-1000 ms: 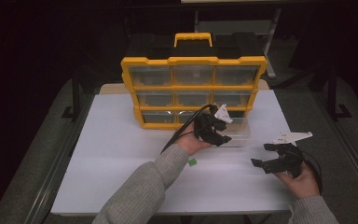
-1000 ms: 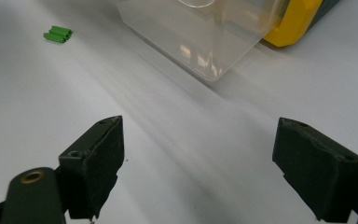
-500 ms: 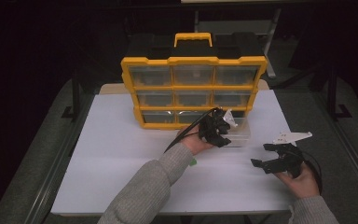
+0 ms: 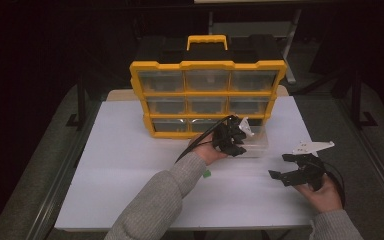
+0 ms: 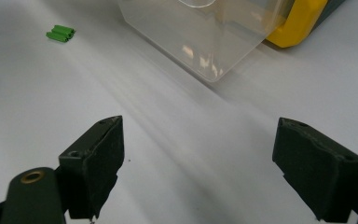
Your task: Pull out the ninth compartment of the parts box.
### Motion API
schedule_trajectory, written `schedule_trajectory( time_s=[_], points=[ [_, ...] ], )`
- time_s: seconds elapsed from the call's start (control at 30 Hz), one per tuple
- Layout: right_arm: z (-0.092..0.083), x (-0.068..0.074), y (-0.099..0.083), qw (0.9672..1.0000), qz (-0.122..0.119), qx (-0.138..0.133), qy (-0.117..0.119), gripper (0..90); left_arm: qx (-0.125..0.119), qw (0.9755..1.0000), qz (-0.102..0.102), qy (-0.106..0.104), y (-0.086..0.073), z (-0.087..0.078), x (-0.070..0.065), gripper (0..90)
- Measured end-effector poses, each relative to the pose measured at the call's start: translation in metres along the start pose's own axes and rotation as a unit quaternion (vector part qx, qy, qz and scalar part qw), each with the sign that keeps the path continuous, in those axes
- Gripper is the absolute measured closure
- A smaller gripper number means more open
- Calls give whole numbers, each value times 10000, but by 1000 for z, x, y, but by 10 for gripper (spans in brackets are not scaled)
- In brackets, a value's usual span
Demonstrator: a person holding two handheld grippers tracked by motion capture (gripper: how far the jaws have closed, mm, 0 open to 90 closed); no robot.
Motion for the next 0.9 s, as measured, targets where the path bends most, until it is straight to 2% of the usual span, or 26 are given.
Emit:
schedule_trajectory(
  time_s=[0.17,0.27,0.37,0.53,0.73,0.9],
  points=[
    [0,0,0,10000,-2,-12,3,156,-36,10000,-10,-36,2,1,-2,712],
    [1,0,0,10000,-19,-8,7,155,25,10000,73,-10,4,1,-4,715],
    [1,0,0,10000,-19,-5,9,156,11,10000,17,-52,3,0,-3,716],
    [2,1,0,10000,-1,13,9,155,32,9999,68,-114,4,0,-5,714],
    [2,1,-1,10000,-68,23,23,155,-82,9999,29,-121,5,-3,-5,634],
    [2,1,-1,10000,7,47,20,156,-145,9997,2,-181,5,-6,-6,582]
  ],
)
Point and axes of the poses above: each handheld gripper's, and its own axes: z roughly forward along the jaws, y roughly out of its top, x roughly to its left, the point moved 2 cm from there along z, roughly forward along the jaws, and after that the axes turned 15 degrees about z, right-handed, at the moved point
